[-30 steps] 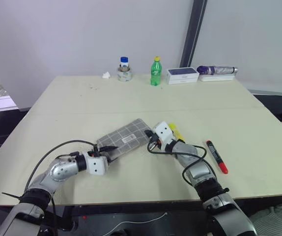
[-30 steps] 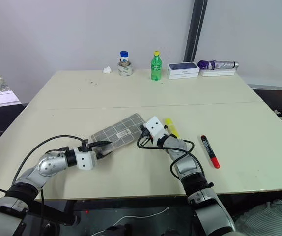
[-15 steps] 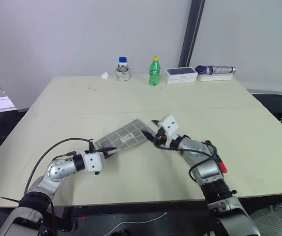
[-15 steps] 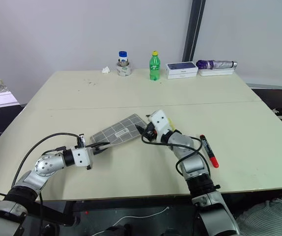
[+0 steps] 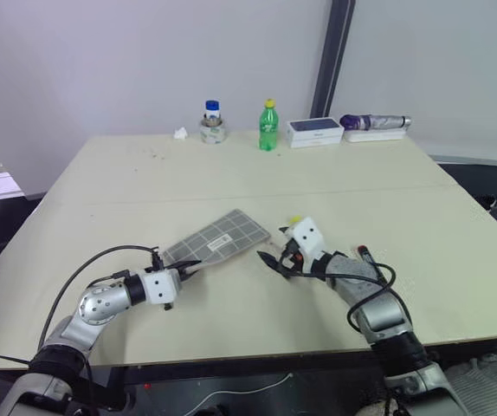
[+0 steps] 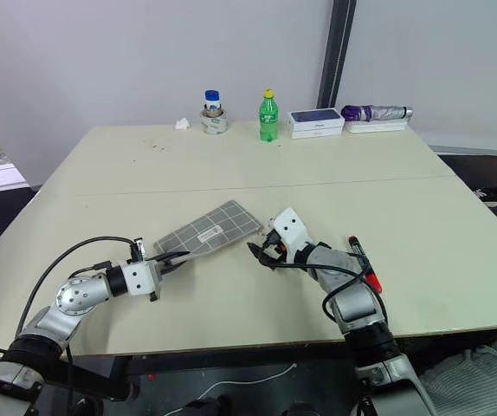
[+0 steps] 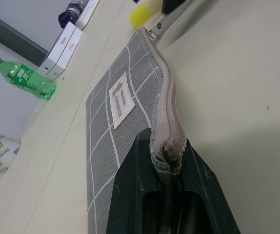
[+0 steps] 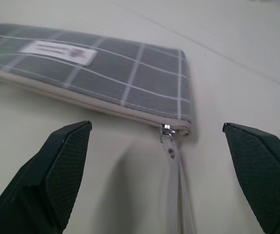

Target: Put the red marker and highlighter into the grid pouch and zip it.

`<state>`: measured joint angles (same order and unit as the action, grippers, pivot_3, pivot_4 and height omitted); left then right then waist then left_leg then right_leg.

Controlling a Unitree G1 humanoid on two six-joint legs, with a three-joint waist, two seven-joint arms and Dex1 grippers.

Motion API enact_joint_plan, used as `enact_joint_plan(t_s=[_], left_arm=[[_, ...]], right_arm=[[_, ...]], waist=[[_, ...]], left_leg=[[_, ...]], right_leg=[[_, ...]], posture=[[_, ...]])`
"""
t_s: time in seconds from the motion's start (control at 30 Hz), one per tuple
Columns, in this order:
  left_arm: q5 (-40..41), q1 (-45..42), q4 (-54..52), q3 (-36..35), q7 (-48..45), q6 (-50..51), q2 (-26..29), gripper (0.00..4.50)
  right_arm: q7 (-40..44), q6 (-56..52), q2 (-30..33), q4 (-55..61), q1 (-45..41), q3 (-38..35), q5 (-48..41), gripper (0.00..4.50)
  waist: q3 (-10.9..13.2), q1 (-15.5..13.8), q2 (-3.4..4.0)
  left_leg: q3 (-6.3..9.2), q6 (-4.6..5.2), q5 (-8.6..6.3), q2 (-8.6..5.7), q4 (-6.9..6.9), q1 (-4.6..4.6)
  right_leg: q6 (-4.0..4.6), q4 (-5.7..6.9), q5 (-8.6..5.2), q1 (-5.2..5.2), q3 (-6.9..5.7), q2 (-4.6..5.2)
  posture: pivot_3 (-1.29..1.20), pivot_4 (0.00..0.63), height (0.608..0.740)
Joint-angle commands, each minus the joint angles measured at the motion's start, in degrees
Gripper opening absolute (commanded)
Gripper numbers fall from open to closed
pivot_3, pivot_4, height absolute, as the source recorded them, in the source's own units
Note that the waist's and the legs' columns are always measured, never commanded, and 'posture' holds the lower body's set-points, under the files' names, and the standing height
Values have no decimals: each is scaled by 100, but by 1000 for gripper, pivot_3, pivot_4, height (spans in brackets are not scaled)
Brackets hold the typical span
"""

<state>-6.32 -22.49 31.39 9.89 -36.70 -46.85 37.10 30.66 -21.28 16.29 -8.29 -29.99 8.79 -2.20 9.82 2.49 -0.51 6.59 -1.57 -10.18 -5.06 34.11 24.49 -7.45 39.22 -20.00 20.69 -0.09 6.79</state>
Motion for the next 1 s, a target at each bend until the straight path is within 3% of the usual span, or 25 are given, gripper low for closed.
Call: enact_joint_plan(t_s=[0.03, 0.1, 0.33, 0.5, 0.67, 1.0], left_arm=[[-37, 83, -105, -67, 34, -58, 54, 0], [-59, 98, -126, -61, 48, -60, 61, 0], [-84, 149, -223, -60, 88, -18, 56, 0], [-85, 139, -247, -25, 103, 61, -42, 0], [-212, 22, -386, 40, 212, 288, -276, 0], [-336, -1, -514, 55, 335, 495, -454, 0]], right_arm=[[-157, -263, -44, -305, -281, -3, 115, 4240], [-86, -356, -33, -347, -261, -38, 45, 3583], [50, -654, -98, -57, -168, -28, -111, 39], [428, -617, -132, 674, -41, 437, -122, 39], [260, -381, -285, 697, -76, 848, 224, 39], [1249, 989, -277, 660, -320, 1675, 440, 39]], waist=[[0, -9, 0], [0, -9, 0], [0, -7, 0], [0, 2, 0], [0, -35, -1], [-1, -32, -1]], left_leg=[[0, 0, 0, 0, 0, 0], [0, 0, 0, 0, 0, 0], [0, 0, 0, -1, 0, 0], [0, 0, 0, 0, -1, 0], [2, 1, -1, -2, 2, 0], [2, 0, 0, -2, 3, 0]], right_leg=[[0, 0, 0, 0, 0, 0], [0, -1, 0, 0, 0, 1], [0, -2, 0, 0, 0, 1], [0, -2, 0, 1, 0, 1], [-1, -2, 0, 19, -1, 1], [-1, -2, 0, 19, -2, 1]], posture=[[0, 150, 740], [0, 150, 740], [0, 150, 740], [0, 150, 740], [0, 150, 740], [0, 150, 740]])
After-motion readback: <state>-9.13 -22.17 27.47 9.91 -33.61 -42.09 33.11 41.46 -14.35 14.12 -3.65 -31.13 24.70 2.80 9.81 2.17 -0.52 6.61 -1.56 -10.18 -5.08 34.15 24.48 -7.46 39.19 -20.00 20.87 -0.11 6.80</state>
